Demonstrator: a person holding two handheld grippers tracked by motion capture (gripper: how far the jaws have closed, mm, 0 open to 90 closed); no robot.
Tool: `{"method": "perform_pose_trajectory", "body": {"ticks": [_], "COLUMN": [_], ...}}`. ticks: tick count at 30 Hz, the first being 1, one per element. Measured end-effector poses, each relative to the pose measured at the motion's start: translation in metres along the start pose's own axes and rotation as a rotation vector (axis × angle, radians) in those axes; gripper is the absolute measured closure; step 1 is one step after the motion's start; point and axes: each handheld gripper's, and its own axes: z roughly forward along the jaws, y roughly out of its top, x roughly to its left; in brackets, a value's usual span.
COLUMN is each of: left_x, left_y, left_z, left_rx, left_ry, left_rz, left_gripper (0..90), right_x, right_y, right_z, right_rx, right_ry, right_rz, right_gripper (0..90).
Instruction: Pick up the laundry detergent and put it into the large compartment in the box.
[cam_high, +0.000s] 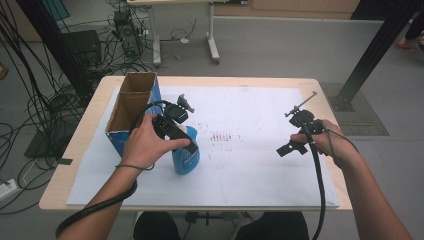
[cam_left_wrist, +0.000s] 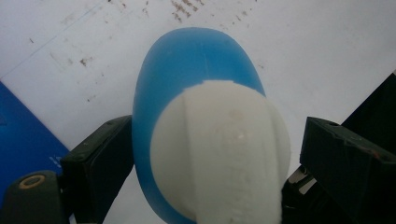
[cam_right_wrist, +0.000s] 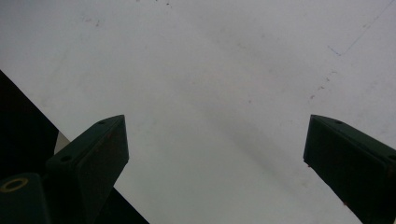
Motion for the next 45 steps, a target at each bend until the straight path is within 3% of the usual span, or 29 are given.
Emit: {"method": "perform_pose_trajectory", "body": {"ticks": [21,45], "left_x": [-0.0011,-0.0012], "left_y": [-0.0006,0.0009], "left_z": [-0.0008,-0.0025], "left_rx": [0.001,0.014], "left_ry": [0.001,0.015], "left_rz": [-0.006,-0.011], "left_gripper": [11.5,24.5], "right_x": [0.0012,0.0002], "right_y": [0.0001,-0.0009], "right_z": [0.0001,-0.0008], "right_rx": [-0.003,-0.006], "right_ry": [0.003,0.009], "right_rz": [-0.001,-0.005], "right_gripper": [6.4,6.5]}}
